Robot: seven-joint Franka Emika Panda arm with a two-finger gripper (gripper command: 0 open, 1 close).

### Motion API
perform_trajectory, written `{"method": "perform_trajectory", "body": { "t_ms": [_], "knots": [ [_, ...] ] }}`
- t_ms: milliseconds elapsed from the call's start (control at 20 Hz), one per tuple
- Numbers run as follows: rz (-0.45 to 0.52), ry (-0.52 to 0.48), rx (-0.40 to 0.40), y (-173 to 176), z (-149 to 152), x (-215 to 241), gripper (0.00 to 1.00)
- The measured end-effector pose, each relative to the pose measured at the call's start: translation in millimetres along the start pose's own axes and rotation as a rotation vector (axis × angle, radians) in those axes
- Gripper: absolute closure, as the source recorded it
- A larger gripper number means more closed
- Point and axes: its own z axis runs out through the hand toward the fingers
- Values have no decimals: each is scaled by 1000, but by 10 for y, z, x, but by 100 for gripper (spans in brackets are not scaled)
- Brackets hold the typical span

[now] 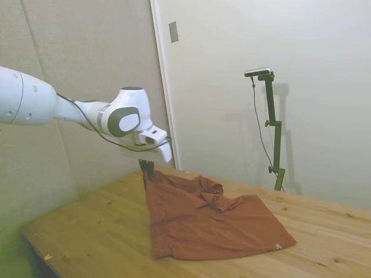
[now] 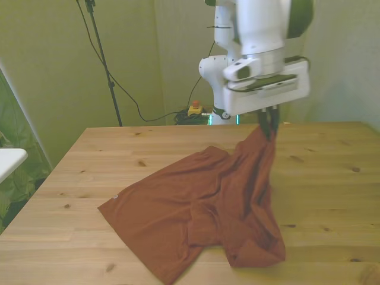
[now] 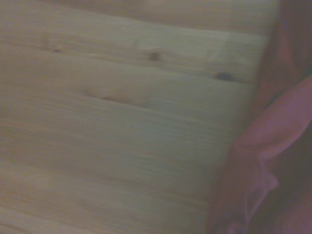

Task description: Unfold the shorts

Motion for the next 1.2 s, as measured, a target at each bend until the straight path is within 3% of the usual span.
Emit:
{"method": "perform_trajectory", "body": {
  "t_ms": [100, 250, 300, 900, 1200],
  "knots": [
    [-30, 9, -49, -262, 257, -309, 100],
    [-45, 8, -123, -378, 703, -541, 100],
    [-44, 7, -145, -375, 827, -556, 0],
    [-44, -24, -202, -166, 1280, -735, 0],
    [-53, -22, -202, -132, 1272, -819, 0]
  ]
}}
